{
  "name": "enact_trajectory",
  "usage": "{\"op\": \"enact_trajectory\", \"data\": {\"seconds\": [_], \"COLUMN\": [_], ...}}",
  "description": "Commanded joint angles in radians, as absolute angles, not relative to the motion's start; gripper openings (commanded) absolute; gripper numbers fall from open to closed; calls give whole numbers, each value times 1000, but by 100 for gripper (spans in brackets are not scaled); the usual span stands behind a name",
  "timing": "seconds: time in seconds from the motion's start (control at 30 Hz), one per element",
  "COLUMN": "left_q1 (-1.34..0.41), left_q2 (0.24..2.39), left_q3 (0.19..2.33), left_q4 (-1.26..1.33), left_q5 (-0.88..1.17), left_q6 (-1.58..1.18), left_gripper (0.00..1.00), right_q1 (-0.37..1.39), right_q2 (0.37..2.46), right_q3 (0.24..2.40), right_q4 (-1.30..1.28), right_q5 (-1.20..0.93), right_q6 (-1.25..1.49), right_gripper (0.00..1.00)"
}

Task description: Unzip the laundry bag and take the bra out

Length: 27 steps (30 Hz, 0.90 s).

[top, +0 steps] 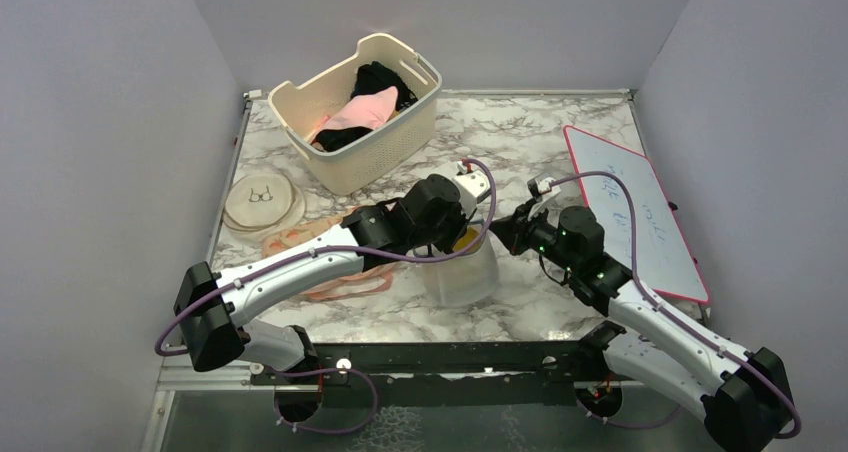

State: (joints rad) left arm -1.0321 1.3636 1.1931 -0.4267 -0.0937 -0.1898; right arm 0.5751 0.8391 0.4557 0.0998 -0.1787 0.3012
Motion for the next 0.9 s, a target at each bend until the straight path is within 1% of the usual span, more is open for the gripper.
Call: {"op": "enact_trajectory", "data": {"seconds": [0.0, 0.2, 0.37, 0.53, 0.6, 0.67, 0.73, 0.87], "left_q1": [-1039, -1039, -1039, -1039, -1039, -1039, -1040, -1040], "left_q2": [1324, 1308, 1299, 1321, 1338, 1358, 1378, 1421], "left_q3": [1179, 1142, 1114, 1134, 1157, 1184, 1215, 1257], "left_q4": [-365, -359, -366, -394, -409, -431, -446, -472], "left_q5": [-77, -88, -94, -114, -130, -153, -171, -189], "left_q6": [-165, -185, -201, -222, -222, -222, -221, -213], "left_gripper": [0, 0, 0, 18, 23, 28, 36, 40], "right_q1": [570, 550, 549, 548, 549, 549, 549, 548], "right_q2": [868, 898, 855, 837, 840, 839, 836, 834], "right_q3": [497, 522, 504, 508, 508, 506, 504, 504], "right_q4": [131, 147, 181, 161, 154, 152, 152, 147], "right_q5": [-70, -75, -197, -335, -378, -402, -416, -426], "right_q6": [297, 275, 235, 192, 184, 185, 187, 186], "right_gripper": [1, 1, 1, 1, 1, 1, 1, 1]}}
